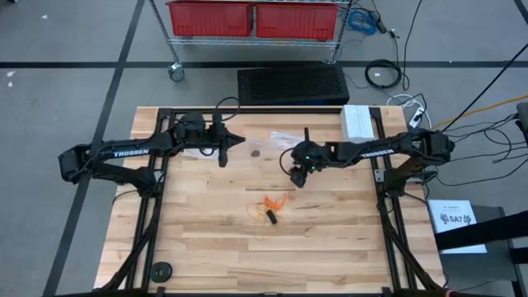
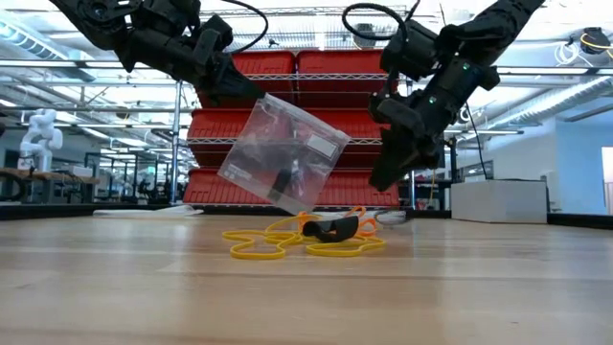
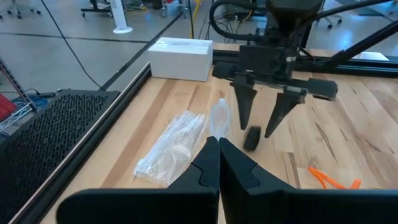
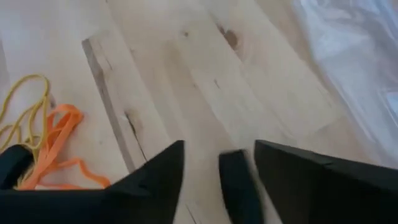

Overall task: Sort rubber bands
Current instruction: Put the black rubber band into the open transparent zip bag

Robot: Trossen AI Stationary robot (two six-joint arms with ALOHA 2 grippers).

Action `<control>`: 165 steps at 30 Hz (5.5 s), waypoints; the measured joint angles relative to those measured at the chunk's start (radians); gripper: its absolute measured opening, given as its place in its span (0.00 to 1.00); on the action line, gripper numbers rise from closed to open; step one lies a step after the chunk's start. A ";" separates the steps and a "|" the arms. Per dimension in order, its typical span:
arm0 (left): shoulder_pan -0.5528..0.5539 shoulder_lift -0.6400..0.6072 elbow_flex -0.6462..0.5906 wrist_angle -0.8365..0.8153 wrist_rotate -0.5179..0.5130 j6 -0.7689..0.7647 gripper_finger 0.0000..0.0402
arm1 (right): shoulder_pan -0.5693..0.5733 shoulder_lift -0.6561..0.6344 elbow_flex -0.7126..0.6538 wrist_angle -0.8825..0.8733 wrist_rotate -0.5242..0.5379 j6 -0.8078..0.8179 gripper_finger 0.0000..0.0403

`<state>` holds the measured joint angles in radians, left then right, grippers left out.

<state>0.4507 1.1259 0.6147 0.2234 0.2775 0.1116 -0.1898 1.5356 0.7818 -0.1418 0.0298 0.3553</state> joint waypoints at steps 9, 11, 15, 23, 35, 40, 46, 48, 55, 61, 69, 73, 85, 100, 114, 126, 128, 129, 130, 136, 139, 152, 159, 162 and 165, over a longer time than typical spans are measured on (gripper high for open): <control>0.000 0.000 0.000 -0.002 0.000 0.000 0.00 | 0.021 0.021 0.000 -0.164 0.105 -0.109 0.67; 0.000 0.000 0.000 -0.002 0.000 0.001 0.00 | 0.024 0.040 0.000 -0.167 0.151 -0.170 0.67; 0.000 0.000 0.000 -0.003 0.000 0.001 0.00 | 0.024 0.088 0.000 -0.145 0.182 -0.309 0.65; 0.000 0.000 0.000 -0.011 0.001 0.001 0.00 | -0.005 0.139 0.004 -0.106 0.127 -0.432 0.54; 0.000 0.000 0.000 -0.024 0.000 0.002 0.00 | 0.008 0.018 0.044 -0.093 0.024 -0.320 0.02; 0.000 0.007 0.000 -0.022 0.000 0.002 0.00 | 0.020 0.013 0.151 0.056 0.027 -0.383 0.01; 0.000 0.046 0.000 -0.021 0.000 0.001 0.00 | 0.018 0.047 0.288 0.094 0.146 -0.497 0.00; 0.000 0.059 0.000 -0.013 0.002 0.001 0.00 | 0.015 0.073 0.318 0.097 0.162 -0.525 0.00; 0.000 0.066 0.000 0.006 0.009 0.001 0.00 | 0.018 0.170 0.359 0.111 0.122 -0.547 0.00; 0.000 0.066 0.000 0.006 0.010 0.001 0.00 | 0.031 0.141 0.396 0.064 0.156 -0.503 0.00; 0.000 0.066 0.000 0.007 0.014 0.001 0.00 | 0.027 0.115 0.407 0.043 0.179 -0.504 0.00; 0.000 0.066 0.000 0.007 0.014 0.001 0.00 | 0.026 0.127 0.407 0.050 0.152 -0.507 0.00; 0.000 0.065 0.000 0.006 0.014 0.001 0.00 | -0.004 0.176 0.406 0.056 0.148 -0.522 0.00; 0.000 0.065 0.000 0.003 0.014 0.001 0.00 | -0.034 0.169 0.406 0.062 0.100 -0.541 0.00; 0.000 0.065 0.000 0.002 0.014 0.001 0.00 | -0.032 0.146 0.406 0.055 0.108 -0.576 0.00; 0.000 0.065 0.000 0.003 0.001 0.001 0.00 | -0.009 0.152 0.391 0.056 0.097 -0.554 0.00; 0.000 0.065 0.000 0.006 0.000 0.001 0.00 | -0.010 0.152 0.386 0.055 0.099 -0.549 0.00; 0.000 0.065 0.000 0.006 0.000 0.001 0.00 | -0.010 0.153 0.384 0.056 0.101 -0.546 0.00; 0.000 0.065 0.000 0.007 0.000 0.001 0.00 | -0.010 0.158 0.384 0.060 0.101 -0.539 0.00; 0.000 0.065 0.000 0.007 -0.002 0.000 0.00 | -0.035 0.210 0.384 0.076 0.036 -0.522 0.00; 0.000 0.065 0.000 0.006 0.000 -0.001 0.00 | -0.049 0.230 0.383 0.091 0.019 -0.513 0.00; -0.002 0.065 0.000 0.010 0.009 -0.002 0.00 | -0.110 0.221 0.382 0.167 -0.064 -0.469 0.00; -0.002 0.065 0.000 0.063 0.009 -0.027 0.00 | -0.100 0.221 0.382 0.201 -0.162 -0.435 0.05; -0.002 0.065 0.000 0.082 0.009 -0.032 0.00 | -0.084 0.221 0.382 0.200 -0.162 -0.438 0.14; -0.002 0.065 0.000 0.101 0.010 -0.053 0.00 | -0.073 0.220 0.383 0.197 -0.164 -0.420 0.27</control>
<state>0.4488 1.1911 0.6151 0.3247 0.2874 0.0588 -0.2624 1.7560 1.1645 0.0556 -0.1347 -0.0648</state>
